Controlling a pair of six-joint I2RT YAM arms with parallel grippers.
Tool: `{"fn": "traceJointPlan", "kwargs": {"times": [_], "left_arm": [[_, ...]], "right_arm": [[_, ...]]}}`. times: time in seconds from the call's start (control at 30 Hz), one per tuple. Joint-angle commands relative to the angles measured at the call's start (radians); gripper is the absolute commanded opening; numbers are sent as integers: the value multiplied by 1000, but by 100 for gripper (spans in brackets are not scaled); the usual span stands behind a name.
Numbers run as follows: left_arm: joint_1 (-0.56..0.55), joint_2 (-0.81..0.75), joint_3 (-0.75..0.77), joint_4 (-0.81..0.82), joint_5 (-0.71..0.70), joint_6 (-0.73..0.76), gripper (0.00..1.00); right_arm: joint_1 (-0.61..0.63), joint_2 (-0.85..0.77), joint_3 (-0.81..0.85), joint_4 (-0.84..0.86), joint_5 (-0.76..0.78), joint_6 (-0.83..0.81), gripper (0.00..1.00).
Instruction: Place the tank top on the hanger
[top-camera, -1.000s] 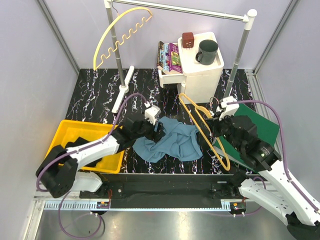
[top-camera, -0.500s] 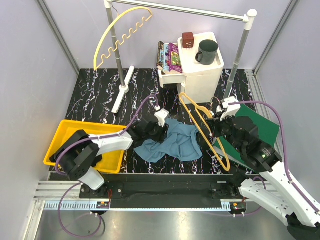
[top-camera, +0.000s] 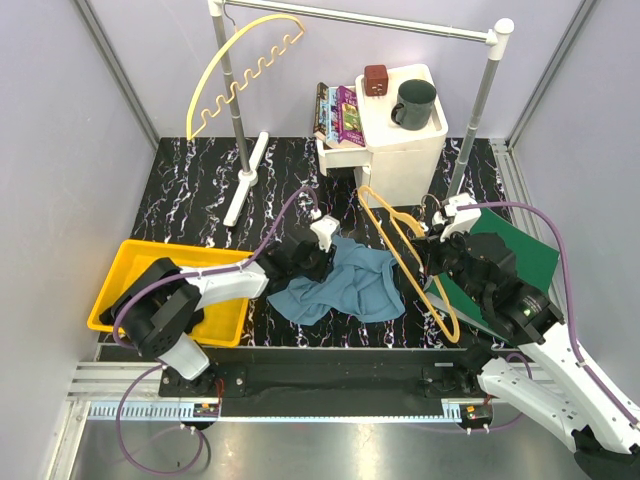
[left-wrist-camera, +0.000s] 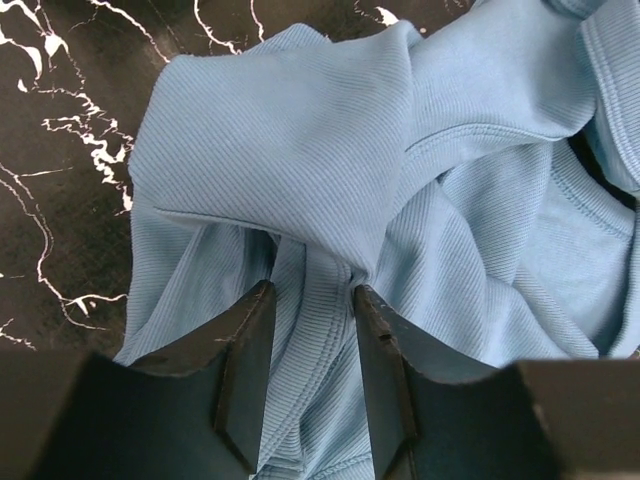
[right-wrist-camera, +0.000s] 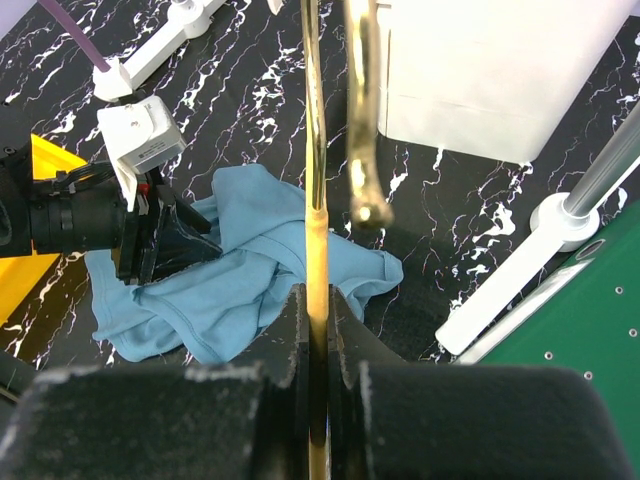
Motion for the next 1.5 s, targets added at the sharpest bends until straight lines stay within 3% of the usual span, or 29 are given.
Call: {"fn": "traceJointPlan", "kwargs": {"times": [0.0, 0.27, 0.4, 0.63, 0.77, 0.93, 1.17, 1.47], "left_arm": [[-7, 15, 12, 77, 50, -18, 40], [-9, 18, -5, 114, 104, -34, 40], [-7, 21, 7, 109, 83, -45, 0], [28, -111, 58, -10, -8, -74, 0], [157, -185, 64, -13, 144, -153, 0], [318, -176, 73, -27, 291, -225, 0], [424, -130, 102, -9, 385, -275, 0], [456, -195, 99, 28, 431, -331, 0]], "right_arm": [[0, -2, 6, 45, 0, 7, 0], [0, 1, 5, 47, -9, 7, 0], [0, 0, 3, 47, -16, 5, 0], [0, 9, -1, 65, -88, -12, 0], [0, 73, 3, 109, -226, -6, 0], [-1, 100, 2, 117, -253, -1, 0], [0, 8, -21, 120, -367, -18, 0], [0, 103, -70, 120, -447, 20, 0]]}}
